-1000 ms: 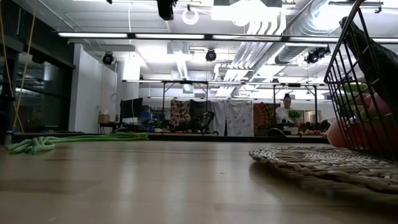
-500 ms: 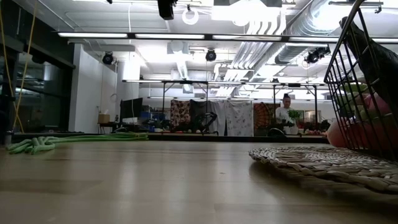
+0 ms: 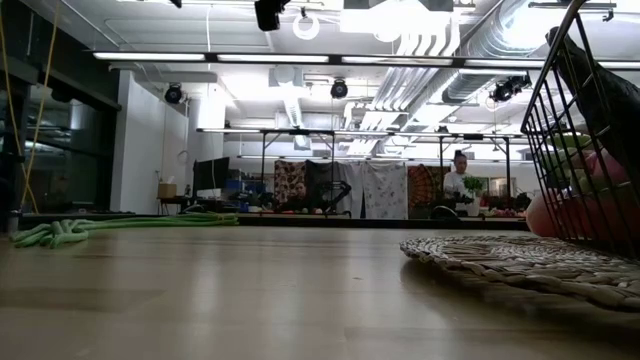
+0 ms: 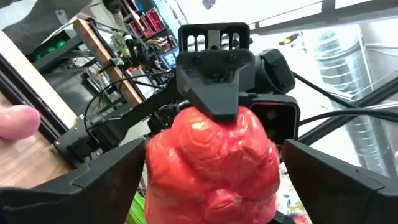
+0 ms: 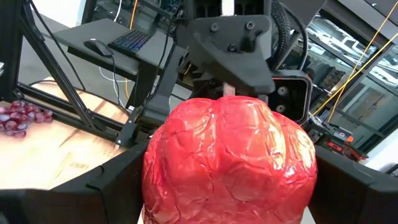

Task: Build produce basket
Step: Put the red bell pepper into the wire basket

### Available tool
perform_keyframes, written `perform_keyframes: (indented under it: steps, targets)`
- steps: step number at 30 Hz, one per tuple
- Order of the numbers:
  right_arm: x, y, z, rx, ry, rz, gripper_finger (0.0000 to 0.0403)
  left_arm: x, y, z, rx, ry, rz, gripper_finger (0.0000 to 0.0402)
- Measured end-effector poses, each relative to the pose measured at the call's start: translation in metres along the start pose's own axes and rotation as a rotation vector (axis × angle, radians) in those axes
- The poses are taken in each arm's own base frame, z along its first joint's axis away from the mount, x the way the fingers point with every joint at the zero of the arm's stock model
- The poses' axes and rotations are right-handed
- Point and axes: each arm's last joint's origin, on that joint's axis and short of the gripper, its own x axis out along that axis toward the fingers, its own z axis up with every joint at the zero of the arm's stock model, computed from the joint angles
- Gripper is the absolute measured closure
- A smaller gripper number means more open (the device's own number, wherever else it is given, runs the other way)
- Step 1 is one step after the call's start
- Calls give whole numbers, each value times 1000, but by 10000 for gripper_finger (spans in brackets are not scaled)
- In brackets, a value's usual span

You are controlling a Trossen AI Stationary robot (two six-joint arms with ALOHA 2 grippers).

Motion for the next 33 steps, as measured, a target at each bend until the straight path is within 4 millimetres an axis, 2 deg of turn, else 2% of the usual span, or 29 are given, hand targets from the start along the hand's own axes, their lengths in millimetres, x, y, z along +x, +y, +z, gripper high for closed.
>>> perform_keyframes:
  steps: [7,11,14,18,21,23,27,33]
  targets:
    - [-2,-1,1,-4,9,-9,72,-13,-1,19,44,-4,-3,27]
    - [-21,-9,8,4,52,-85,72,-36,-3,36,144,-18,90,27]
    - [-42,-15,11,61,120,-141,72,-61,-10,45,296,-60,223,27]
    - [-77,-20,17,238,168,-153,72,-90,-22,43,591,-91,418,27]
    - [-101,-21,17,402,207,-111,72,-102,-33,37,802,-44,441,28]
    - [-115,-20,16,504,235,-70,72,-108,-39,31,883,-22,452,30]
    - [-139,-13,11,705,344,20,72,-112,-47,20,905,12,446,32]
    - [-165,10,-5,1033,684,186,72,-106,-52,7,873,48,394,32]
